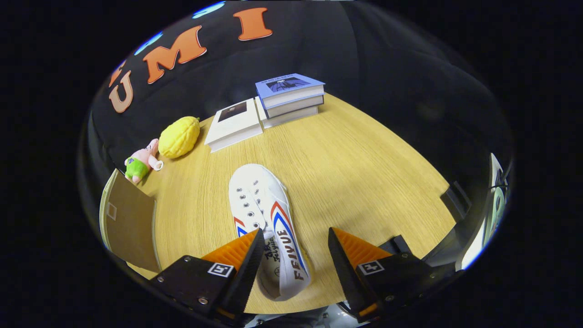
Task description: Open the storage box then place both shoes into the box .Put the left shoe in first, then the right shoe, with the right side of both shoes facing outward in a uniform manner.
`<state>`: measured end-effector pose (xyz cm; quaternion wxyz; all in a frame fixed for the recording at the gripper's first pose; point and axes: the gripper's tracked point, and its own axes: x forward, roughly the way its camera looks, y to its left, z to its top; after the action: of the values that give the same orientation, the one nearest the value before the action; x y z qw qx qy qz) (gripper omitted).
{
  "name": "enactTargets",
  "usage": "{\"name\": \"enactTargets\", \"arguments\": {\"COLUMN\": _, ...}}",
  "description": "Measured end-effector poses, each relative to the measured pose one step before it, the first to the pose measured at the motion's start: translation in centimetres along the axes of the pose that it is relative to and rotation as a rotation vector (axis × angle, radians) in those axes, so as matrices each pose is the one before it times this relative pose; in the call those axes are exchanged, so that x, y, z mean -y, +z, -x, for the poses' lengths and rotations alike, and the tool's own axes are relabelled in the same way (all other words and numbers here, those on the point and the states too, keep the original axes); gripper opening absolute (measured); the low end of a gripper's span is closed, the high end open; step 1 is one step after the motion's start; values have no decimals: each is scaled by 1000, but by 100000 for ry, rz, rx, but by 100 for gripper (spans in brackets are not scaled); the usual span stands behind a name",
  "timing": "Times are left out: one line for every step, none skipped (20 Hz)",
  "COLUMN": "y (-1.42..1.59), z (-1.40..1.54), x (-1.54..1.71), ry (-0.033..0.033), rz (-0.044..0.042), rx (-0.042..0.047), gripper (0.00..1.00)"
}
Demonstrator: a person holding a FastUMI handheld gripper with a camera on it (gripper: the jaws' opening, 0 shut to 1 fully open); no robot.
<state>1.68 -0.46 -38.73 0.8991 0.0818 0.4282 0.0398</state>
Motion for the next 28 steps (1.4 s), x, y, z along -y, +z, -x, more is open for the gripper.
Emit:
{"name": "enactTargets", "arguments": {"y": -172, "z": -389, "x": -36, "ry": 176, "rz": 350, "rx": -713, "gripper": 83}}
{"name": "enactTargets", "arguments": {"y": -80, "z": -506, "x": -10, "ry": -247, "rz": 260, "rx": -663, "gripper": 80}}
{"name": "enactTargets", "arguments": {"y": -154, "z": -349, "x": -163, "ry": 285, "rz": -140, "rx": -906, "gripper": 78}}
{"name": "enactTargets", "arguments": {"y": 33, "z": -380, "x": -147, "ry": 228, "rz": -596, "rx": -423, "gripper": 74}}
{"name": "enactTargets", "arguments": {"y": -133, "z": -264, "x": -143, "ry": 373, "rz": -814, "rx": -780, "gripper": 70}}
{"name": "enactTargets", "arguments": {"y": -174, "z": -188, "x": -474, "ry": 1662, "rz": -1532, "rx": -883, "gripper": 60}}
{"name": "enactTargets", "arguments": {"y": -60, "z": -205, "x": -108, "ry": -259, "rz": -993, "rx": -566, "gripper": 51}}
{"name": "enactTargets", "arguments": {"y": -42, "z": -177, "x": 197, "ry": -797, "rz": 901, "rx": -84, "gripper": 40}}
{"name": "enactTargets", "arguments": {"y": 8, "z": 220, "x": -32, "ry": -778, "rz": 1514, "rx": 345, "gripper": 33}}
{"name": "enactTargets", "arguments": {"y": 198, "z": 16, "x": 145, "ry": -816, "rz": 1545, "rx": 316, "gripper": 26}}
{"name": "enactTargets", "arguments": {"y": 73, "z": 11, "x": 120, "ry": -610, "rz": 823, "rx": 526, "gripper": 21}}
{"name": "enactTargets", "arguments": {"y": 55, "z": 142, "x": -112, "ry": 102, "rz": -452, "rx": 152, "gripper": 10}}
{"name": "enactTargets", "arguments": {"y": 105, "z": 489, "x": -290, "ry": -117, "rz": -579, "rx": 858, "gripper": 5}}
{"name": "enactTargets", "arguments": {"y": 340, "z": 617, "x": -188, "ry": -1157, "rz": -61, "rx": 1866, "gripper": 3}}
{"name": "enactTargets", "arguments": {"y": 241, "z": 273, "x": -255, "ry": -1723, "rz": 893, "rx": 845, "gripper": 1}}
{"name": "enactTargets", "arguments": {"y": 324, "z": 375, "x": -199, "ry": -1314, "rz": 716, "rx": 327, "gripper": 1}}
{"name": "enactTargets", "arguments": {"y": 420, "z": 348, "x": -304, "ry": 6, "rz": -221, "rx": 484, "gripper": 1}}
{"name": "enactTargets", "arguments": {"y": 564, "z": 579, "x": -584, "ry": 1176, "rz": -368, "rx": 1186, "gripper": 1}}
{"name": "enactTargets", "arguments": {"y": 648, "z": 802, "x": -548, "ry": 1424, "rz": -302, "rx": 1456, "gripper": 1}}
{"name": "enactTargets", "arguments": {"y": 843, "z": 818, "x": -632, "ry": 1208, "rz": 365, "rx": 1815, "gripper": 1}}
{"name": "enactTargets", "arguments": {"y": 880, "z": 643, "x": -544, "ry": 671, "rz": 828, "rx": 2147, "gripper": 1}}
{"name": "enactTargets", "arguments": {"y": 1025, "z": 663, "x": -753, "ry": 695, "rz": 1193, "rx": 2264, "gripper": 1}}
{"name": "enactTargets", "arguments": {"y": 1028, "z": 815, "x": -693, "ry": 816, "rz": 709, "rx": 2238, "gripper": 1}}
{"name": "enactTargets", "arguments": {"y": 1216, "z": 887, "x": -966, "ry": 1557, "rz": 825, "rx": 1525, "gripper": 1}}
{"name": "enactTargets", "arguments": {"y": 1093, "z": 754, "x": -1200, "ry": 1632, "rz": 968, "rx": 3000, "gripper": 1}}
{"name": "enactTargets", "arguments": {"y": 1121, "z": 859, "x": -1203, "ry": 1722, "rz": 2199, "rx": 2004, "gripper": 1}}
{"name": "enactTargets", "arguments": {"y": 1164, "z": 622, "x": -1263, "ry": 1382, "rz": 2405, "rx": 2024, "gripper": 1}}
{"name": "enactTargets", "arguments": {"y": 1051, "z": 677, "x": -1318, "ry": 1740, "rz": 2459, "rx": 1280, "gripper": 1}}
